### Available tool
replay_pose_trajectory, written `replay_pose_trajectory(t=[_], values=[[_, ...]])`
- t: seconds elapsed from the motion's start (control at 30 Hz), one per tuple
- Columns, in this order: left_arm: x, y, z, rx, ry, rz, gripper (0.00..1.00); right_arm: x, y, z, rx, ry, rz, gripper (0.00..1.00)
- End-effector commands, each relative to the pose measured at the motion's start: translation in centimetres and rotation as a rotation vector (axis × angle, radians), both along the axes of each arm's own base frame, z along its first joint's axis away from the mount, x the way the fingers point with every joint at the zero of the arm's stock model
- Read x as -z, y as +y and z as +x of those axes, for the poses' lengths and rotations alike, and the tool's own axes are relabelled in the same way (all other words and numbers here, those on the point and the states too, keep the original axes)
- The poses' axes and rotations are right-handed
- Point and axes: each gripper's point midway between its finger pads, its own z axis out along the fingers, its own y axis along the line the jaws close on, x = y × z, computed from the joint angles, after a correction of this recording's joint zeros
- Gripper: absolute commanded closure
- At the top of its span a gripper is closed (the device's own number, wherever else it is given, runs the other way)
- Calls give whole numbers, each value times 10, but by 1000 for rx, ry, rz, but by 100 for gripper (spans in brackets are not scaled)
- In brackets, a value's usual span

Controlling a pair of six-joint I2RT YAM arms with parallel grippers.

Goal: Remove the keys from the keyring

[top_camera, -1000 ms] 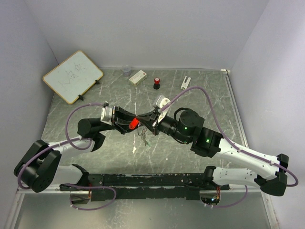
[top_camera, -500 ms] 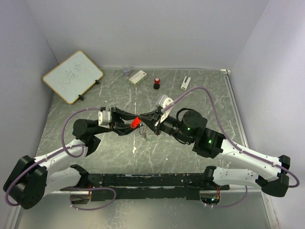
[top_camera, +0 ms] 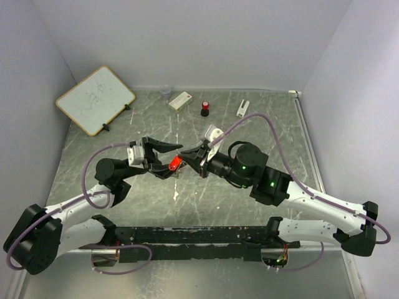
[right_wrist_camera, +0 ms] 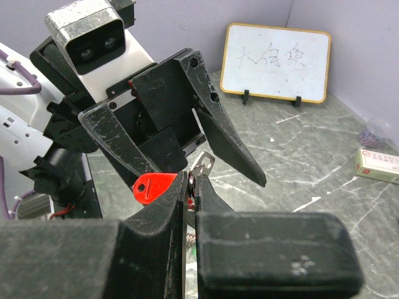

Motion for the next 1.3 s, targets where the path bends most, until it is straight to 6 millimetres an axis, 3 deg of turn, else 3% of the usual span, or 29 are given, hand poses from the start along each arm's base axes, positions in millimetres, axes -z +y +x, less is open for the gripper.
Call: replay_pose_trajectory(t=[0.0,0.47,0.57,0.63,0.7,0.77,0.97,1.07,1.13,1.27], values=[[-15,4,3,-38,-60,-35,30,-10,6,-7,-45,3,47,100],[-19,-4,-11,92,-50,-66,32,-7,19,-10,-88,7,55,100],[-18,-4,-12,105,-34,-71,36,-7,20,-9,-82,5,54,100],[-19,-4,-14,118,-37,-77,53,8,21,-7,-78,20,26,100],[-21,-6,-13,128,-32,-70,80,11,20,-5,-66,20,20,100],[-19,-9,-5,105,-6,-52,93,9,15,-2,-38,14,25,100],[-8,1,58,-228,76,60,93,-2,-9,6,55,-11,37,100],[-2,10,79,-353,107,137,93,-3,-21,12,114,-16,28,99],[-10,15,88,-408,96,161,93,-1,-28,18,163,-17,14,95],[-18,24,103,-501,91,212,93,13,-45,40,320,2,-24,77]])
